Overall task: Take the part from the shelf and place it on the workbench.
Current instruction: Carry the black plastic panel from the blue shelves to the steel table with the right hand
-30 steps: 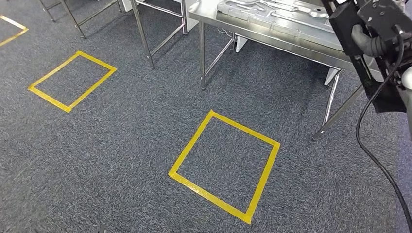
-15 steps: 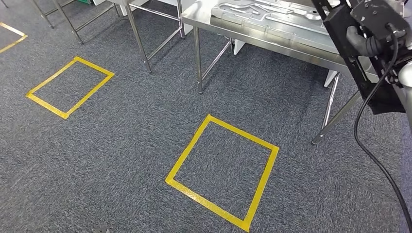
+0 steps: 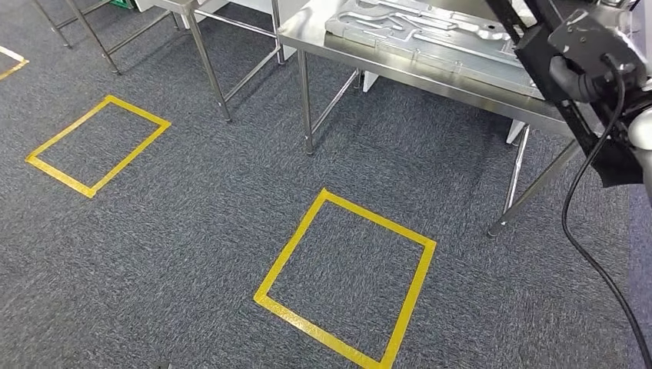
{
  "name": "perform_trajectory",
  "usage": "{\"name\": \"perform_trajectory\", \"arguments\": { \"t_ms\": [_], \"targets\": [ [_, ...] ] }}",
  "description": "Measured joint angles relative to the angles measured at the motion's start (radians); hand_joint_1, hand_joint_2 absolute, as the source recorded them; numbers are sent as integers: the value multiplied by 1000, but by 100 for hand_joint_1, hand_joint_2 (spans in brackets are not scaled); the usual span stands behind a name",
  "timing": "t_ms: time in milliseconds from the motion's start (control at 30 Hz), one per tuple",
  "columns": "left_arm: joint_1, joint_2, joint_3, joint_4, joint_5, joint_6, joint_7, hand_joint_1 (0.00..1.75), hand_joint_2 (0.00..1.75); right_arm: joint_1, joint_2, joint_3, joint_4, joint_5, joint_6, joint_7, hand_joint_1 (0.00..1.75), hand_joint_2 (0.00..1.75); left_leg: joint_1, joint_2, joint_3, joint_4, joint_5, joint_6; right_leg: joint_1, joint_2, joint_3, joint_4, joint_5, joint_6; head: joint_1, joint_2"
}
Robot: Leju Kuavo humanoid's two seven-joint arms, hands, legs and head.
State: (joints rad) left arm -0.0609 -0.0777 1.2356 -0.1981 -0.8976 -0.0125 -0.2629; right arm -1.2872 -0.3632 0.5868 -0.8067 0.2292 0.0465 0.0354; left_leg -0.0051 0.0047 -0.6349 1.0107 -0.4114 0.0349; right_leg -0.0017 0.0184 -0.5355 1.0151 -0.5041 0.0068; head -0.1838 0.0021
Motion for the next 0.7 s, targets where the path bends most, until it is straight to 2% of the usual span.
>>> {"name": "perform_trajectory", "arguments": {
  "t_ms": [67, 100, 167, 200, 233, 267, 333, 367, 400, 500, 567, 633, 700],
  "targets": [
    [0, 0, 0, 1, 0, -1, 0, 0, 0, 0, -7, 2, -11, 0, -3, 0, 175, 175, 5, -1, 22, -20, -3, 5, -3, -4, -17, 40, -15, 7, 0, 0],
    [-1, 0, 0, 1, 0, -1, 0, 0, 0, 1, -11, 2, -15, -1, -4, 1, 175, 175, 6, -2, 32, -27, -5, 6, -5, -6, -44, 87, -33, 10, 0, 0],
    [-1, 0, -1, 3, -1, -2, 1, 0, 0, 10, -21, 2, -24, -5, -3, 7, 175, 175, 8, -4, 48, -31, -16, 7, -9, -6, -122, 202, -72, 19, 0, 0],
    [0, 0, -1, 4, -2, -3, 1, 0, 0, 20, -27, 2, -28, -8, -2, 11, 175, 175, 10, -5, 57, -31, -24, 5, -13, -7, -155, 240, -80, 25, 0, 0],
    [2, 0, -1, 5, -2, -4, 1, 0, 0, 29, -31, 2, -33, -9, -1, 16, 175, 175, 12, -6, 69, -31, -33, 3, -18, -7, -174, 245, -68, 32, 0, 0],
    [4, 0, -1, 7, -2, -4, 2, 0, 0, 37, -35, 2, -37, -10, 1, 19, 175, 175, 13, -7, 82, -30, -43, -1, -23, -9, -176, 216, -36, 39, 0, 0],
    [6, 0, -1, 9, -2, -5, 2, 0, 0, 43, -45, 2, -45, -11, 5, 23, 175, 175, 16, -7, 109, -27, -66, -10, -31, -17, -149, 94, 63, 52, 0, 0],
    [6, 0, -1, 10, -2, -5, 2, 0, 0, 41, -50, 2, -48, -13, 8, 24, 175, 175, 17, -7, 118, -26, -76, -17, -30, -22, -135, 40, 92, 51, 0, 0],
    [5, 0, -1, 10, -2, -5, 1, 0, 0, 39, -55, 2, -50, -15, 12, 24, 175, 175, 17, -7, 123, -26, -84, -24, -27, -26, -126, 7, 107, 44, 1, 0],
    [3, 1, -1, 10, -2, -6, 0, 0, 0, 31, -67, 2, -60, -21, 22, 27, 175, 175, 17, -5, 139, -26, -99, -43, -19, -23, -112, -7, 96, 10, 1, 0],
    [2, 1, -1, 10, -2, -9, 0, 0, 0, 21, -72, 2, -70, -30, 26, 25, 175, 175, 18, -4, 125, 20, -101, -51, -22, -19, -92, -9, 83, -6, 1, 0],
    [0, 1, -1, 11, -2, -12, -1, 0, 0, 10, -72, 2, -74, -45, 33, 24, 175, 175, 20, -4, 50, 144, -117, -55, -21, -17, -69, -10, 66, -17, 1, 0],
    [3, 1, -1, 12, -2, -13, 0, 0, 0, 6, -72, 4, -73, -58, 42, 25, 175, 175, 20, -4, -42, 259, -161, -57, -17, -13, -42, -11, 42, -23, 1, 0]
  ]
}}
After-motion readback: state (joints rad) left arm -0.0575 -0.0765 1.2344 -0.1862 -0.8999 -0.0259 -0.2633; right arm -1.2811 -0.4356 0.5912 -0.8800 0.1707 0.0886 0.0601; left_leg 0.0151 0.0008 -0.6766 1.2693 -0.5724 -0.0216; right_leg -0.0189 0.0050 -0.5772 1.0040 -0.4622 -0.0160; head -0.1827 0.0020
